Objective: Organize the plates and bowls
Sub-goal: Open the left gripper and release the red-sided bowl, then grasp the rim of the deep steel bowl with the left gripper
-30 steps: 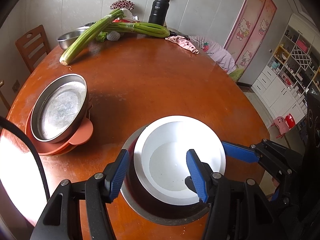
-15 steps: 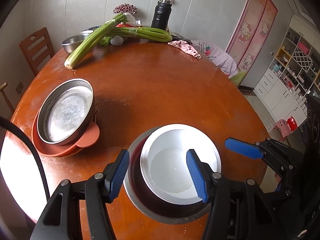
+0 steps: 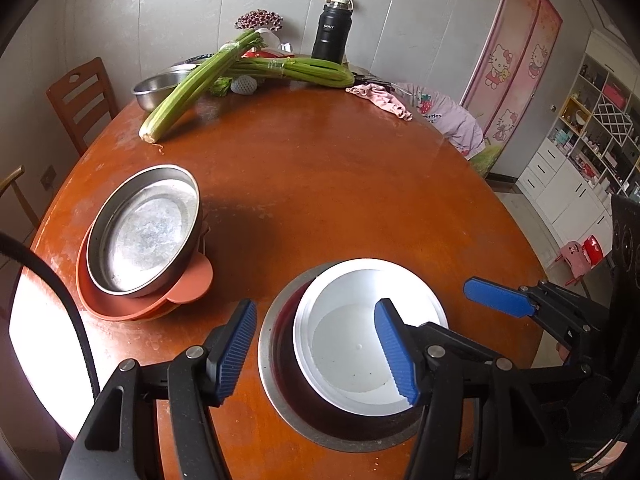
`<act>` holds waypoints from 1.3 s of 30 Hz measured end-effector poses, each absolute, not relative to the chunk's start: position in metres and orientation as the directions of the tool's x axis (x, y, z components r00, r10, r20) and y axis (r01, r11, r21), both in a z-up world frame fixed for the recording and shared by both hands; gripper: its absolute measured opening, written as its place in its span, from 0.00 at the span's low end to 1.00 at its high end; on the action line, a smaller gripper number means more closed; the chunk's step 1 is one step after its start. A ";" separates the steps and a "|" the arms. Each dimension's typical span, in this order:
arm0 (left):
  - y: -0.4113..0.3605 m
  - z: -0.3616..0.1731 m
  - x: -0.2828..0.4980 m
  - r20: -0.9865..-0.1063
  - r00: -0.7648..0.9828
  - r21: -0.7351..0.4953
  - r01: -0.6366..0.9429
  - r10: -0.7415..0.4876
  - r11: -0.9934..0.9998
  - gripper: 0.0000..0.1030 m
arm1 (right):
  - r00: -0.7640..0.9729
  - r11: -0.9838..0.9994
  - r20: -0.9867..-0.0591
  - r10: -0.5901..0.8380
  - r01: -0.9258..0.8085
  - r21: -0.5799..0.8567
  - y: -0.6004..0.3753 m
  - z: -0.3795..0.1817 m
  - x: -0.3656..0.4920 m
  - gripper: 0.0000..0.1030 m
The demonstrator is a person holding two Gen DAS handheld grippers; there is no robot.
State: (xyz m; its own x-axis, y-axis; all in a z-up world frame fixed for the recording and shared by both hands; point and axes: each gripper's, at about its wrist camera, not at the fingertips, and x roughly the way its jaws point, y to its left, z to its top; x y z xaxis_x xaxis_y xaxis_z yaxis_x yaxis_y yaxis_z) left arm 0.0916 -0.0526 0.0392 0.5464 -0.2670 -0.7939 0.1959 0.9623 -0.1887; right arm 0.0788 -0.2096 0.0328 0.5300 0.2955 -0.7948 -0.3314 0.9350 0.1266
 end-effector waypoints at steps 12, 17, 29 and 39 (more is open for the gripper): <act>-0.044 0.030 0.093 -0.805 0.536 -0.195 0.166 -0.255 0.967 0.61 | 0.507 0.940 -0.810 0.294 -0.309 0.147 -0.216 0.024 0.078 0.66; -0.044 0.025 0.093 -0.813 0.523 -0.200 0.162 -0.256 0.966 0.62 | 0.495 0.939 -0.818 0.293 -0.309 0.150 -0.216 0.020 0.077 0.66; -0.047 0.004 0.100 -0.841 0.468 -0.228 0.151 -0.272 0.962 0.62 | 0.434 0.931 -0.845 0.311 -0.320 0.178 -0.211 0.005 0.076 0.66; -0.050 -0.001 0.100 -0.849 0.455 -0.218 0.161 -0.268 0.963 0.62 | 0.420 0.929 -0.852 0.312 -0.325 0.180 -0.208 0.002 0.077 0.66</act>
